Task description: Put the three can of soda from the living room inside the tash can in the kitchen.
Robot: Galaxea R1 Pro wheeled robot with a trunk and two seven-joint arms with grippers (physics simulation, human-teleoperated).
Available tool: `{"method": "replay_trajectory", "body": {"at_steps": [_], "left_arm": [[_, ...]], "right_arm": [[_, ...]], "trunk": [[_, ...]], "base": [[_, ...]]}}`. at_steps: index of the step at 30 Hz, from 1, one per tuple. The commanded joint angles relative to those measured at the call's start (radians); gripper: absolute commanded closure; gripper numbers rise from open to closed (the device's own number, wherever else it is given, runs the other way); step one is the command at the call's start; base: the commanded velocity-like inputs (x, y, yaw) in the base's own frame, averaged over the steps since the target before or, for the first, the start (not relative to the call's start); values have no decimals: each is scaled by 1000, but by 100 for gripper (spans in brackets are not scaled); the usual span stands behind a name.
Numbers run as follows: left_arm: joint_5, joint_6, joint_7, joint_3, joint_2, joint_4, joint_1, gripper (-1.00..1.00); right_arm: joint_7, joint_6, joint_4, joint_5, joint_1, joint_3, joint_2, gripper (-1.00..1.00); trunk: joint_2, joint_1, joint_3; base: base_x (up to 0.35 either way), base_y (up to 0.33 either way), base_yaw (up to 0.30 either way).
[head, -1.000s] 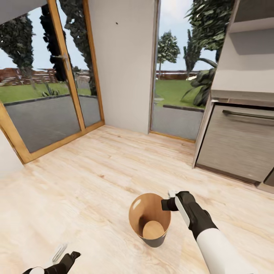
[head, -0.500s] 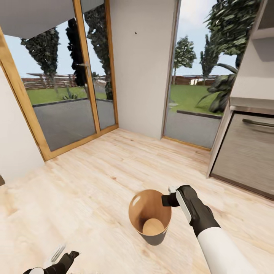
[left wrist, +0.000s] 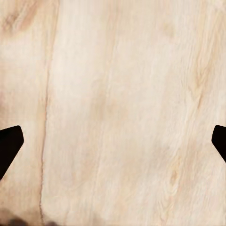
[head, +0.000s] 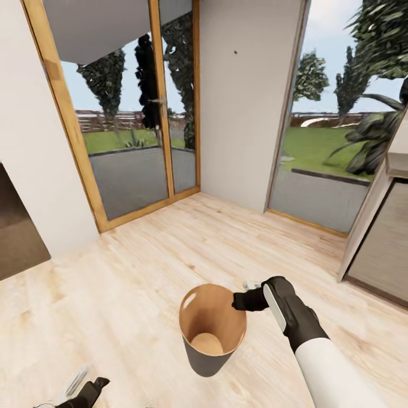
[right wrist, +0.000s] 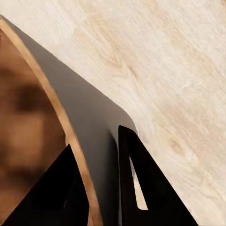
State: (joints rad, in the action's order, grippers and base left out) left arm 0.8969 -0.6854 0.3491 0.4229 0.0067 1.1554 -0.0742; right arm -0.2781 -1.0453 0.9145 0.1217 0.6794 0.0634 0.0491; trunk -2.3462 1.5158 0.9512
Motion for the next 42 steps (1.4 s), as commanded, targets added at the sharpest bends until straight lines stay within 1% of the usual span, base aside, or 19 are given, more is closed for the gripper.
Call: {"method": "replay_trajectory", "body": {"at_steps": [1,3,7,9,15,19,25,38,41,42], "left_arm": [[0,0,0,13,0,-1,0,-100],[-1,1,0,18,0,-1,0,-100],[-1,1,1,24,-2,-2,1,-100],[-1,1,1,25,-2,-2,1,-100],[0,1,0,26,-1,-2,1,-100],[2,0,-1,22,-1,-6,1,-100],[1,0,-2,18,-4,-32,1,-100],[2,0,-2,13,-2,-37,1,-100],[1,0,0,-13,-2,-37,1,-100],[0,0,0,-28,-1,-37,1,-100]], "right_arm": [[-5,-2,0,16,0,0,0,100],[-6,-2,0,16,-1,0,-1,100],[-6,-2,-24,11,-4,2,-8,100],[-1,-2,-37,9,-3,9,-3,100],[1,-2,-39,11,-2,10,0,100],[2,-2,-53,12,-2,6,0,100],[1,-2,-79,10,-1,7,-1,100],[0,-2,-83,8,-1,15,-2,100],[0,-2,-83,8,-1,15,-3,100],[0,-2,-83,7,-1,15,-3,100]], "trunk": [[7,-4,-3],[21,-12,-10],[49,-27,-22],[63,-35,-28],[105,-58,-47],[105,-58,-47],[105,-58,-47],[105,-58,-47],[105,-58,-47],[105,-58,-47]], "base": [[0,0,298],[0,0,288],[0,0,99],[0,0,12],[0,0,2],[0,0,138],[0,0,265],[0,0,295],[0,0,296],[0,0,296]]}}
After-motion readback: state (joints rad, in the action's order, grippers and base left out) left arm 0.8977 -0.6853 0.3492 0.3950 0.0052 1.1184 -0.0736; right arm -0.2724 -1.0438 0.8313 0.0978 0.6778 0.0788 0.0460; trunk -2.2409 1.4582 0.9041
